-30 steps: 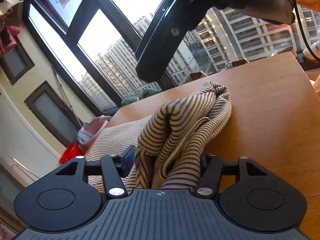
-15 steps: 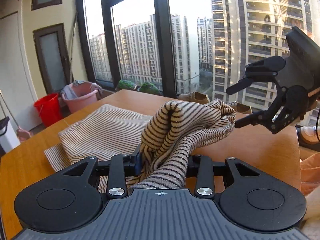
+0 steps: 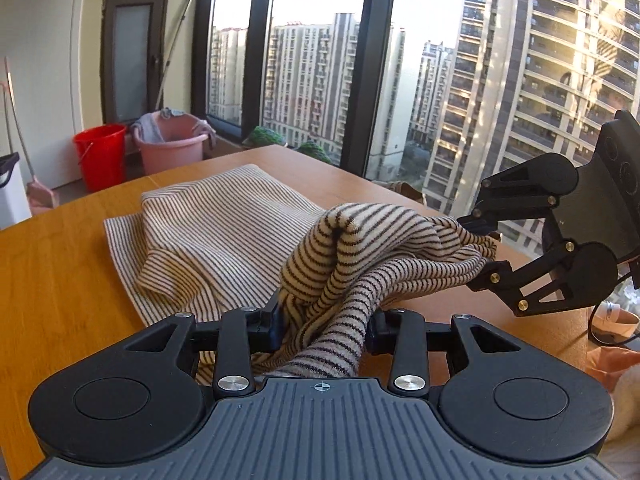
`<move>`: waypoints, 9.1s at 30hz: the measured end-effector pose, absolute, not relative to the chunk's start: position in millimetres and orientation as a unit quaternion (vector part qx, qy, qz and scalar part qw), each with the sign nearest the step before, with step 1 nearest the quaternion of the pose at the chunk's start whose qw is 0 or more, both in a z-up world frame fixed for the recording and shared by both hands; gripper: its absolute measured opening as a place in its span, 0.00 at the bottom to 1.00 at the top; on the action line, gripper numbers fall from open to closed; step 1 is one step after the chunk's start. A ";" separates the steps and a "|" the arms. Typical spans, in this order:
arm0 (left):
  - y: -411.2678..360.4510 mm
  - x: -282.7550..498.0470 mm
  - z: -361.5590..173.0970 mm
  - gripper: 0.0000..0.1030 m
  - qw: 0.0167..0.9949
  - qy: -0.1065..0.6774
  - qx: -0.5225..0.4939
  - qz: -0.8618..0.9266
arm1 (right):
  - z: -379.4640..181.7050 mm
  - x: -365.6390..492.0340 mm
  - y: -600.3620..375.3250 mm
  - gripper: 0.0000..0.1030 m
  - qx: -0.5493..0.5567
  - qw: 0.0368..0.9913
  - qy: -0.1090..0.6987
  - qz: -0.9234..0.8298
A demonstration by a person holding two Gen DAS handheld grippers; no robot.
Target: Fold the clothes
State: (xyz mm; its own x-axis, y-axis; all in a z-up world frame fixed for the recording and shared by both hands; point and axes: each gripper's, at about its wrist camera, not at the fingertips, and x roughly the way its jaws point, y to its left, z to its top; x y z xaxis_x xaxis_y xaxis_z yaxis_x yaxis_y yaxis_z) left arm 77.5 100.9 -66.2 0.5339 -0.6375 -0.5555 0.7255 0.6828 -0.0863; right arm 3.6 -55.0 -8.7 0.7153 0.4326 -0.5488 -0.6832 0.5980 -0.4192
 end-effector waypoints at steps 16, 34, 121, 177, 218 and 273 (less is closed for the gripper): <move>130.9 52.7 -19.3 0.49 0.833 0.310 -0.031 -0.457 | 99.8 -16.0 -90.5 0.23 -0.145 0.895 0.238 0.348; 162.7 135.7 -61.8 0.71 0.867 0.339 -0.123 -0.343 | -11.4 141.0 -132.7 0.34 0.015 0.927 0.285 0.243; 108.4 179.9 -70.0 0.75 0.897 0.335 -0.115 -0.265 | -43.9 125.5 -156.8 0.95 0.343 0.827 0.409 0.176; 153.1 216.0 -77.7 0.98 0.810 0.459 -0.213 -0.296 | -31.0 128.2 -177.7 0.99 0.238 0.884 0.361 0.175; 196.5 206.9 -76.5 0.64 0.833 0.388 -0.261 -0.296 | 8.7 174.3 -75.2 0.58 0.096 0.896 0.316 0.296; 225.8 247.2 -57.0 0.86 0.927 0.299 -0.099 -0.203 | 5.2 292.8 10.7 1.00 0.000 0.926 0.315 0.209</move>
